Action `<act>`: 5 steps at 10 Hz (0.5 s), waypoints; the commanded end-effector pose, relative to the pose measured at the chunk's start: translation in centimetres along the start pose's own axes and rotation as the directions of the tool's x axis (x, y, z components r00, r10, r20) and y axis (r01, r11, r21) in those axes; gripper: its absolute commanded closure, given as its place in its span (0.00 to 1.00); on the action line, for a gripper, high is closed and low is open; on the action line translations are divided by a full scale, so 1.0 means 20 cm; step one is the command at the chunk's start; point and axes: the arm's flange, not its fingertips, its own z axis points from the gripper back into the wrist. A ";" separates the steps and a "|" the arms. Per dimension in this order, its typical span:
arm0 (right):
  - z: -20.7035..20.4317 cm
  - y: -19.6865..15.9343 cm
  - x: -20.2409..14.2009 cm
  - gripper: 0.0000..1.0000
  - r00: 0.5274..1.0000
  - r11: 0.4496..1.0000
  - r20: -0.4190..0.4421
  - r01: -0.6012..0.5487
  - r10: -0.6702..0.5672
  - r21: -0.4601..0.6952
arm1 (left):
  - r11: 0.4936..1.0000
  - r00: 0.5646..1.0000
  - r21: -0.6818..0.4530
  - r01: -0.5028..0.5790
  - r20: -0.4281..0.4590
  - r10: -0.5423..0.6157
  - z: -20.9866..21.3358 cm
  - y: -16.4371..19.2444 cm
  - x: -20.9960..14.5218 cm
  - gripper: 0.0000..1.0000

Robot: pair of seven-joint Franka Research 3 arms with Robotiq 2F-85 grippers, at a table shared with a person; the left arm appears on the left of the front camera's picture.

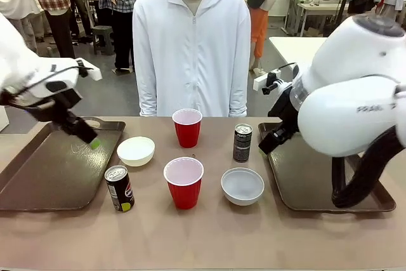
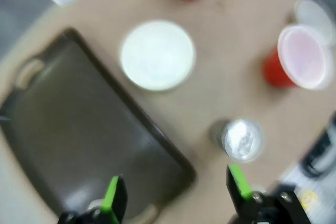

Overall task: Prepare tableware on both trays.
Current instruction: Pick up a Picnic Bowl from the table and place it on a Handle tray.

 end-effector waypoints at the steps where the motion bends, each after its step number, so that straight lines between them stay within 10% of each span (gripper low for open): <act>1: -0.02 0.12 -0.60 0.00 0.992 0.986 -0.080 0.112 -0.103 0.122 | 0.993 0.996 -0.122 -0.010 -0.092 -0.001 -0.01 -0.06 -0.37 0.00; 4: -0.10 0.09 -0.72 0.00 0.981 0.972 -0.111 0.174 -0.157 0.156 | 0.996 0.982 -0.084 -0.002 -0.189 -0.013 -0.13 -0.06 -0.39 0.00; 5: 0.12 0.04 -0.14 0.00 0.985 0.977 -0.133 0.129 -0.107 0.168 | 0.989 0.988 -0.148 -0.020 -0.154 -0.003 0.07 -0.02 -0.18 0.00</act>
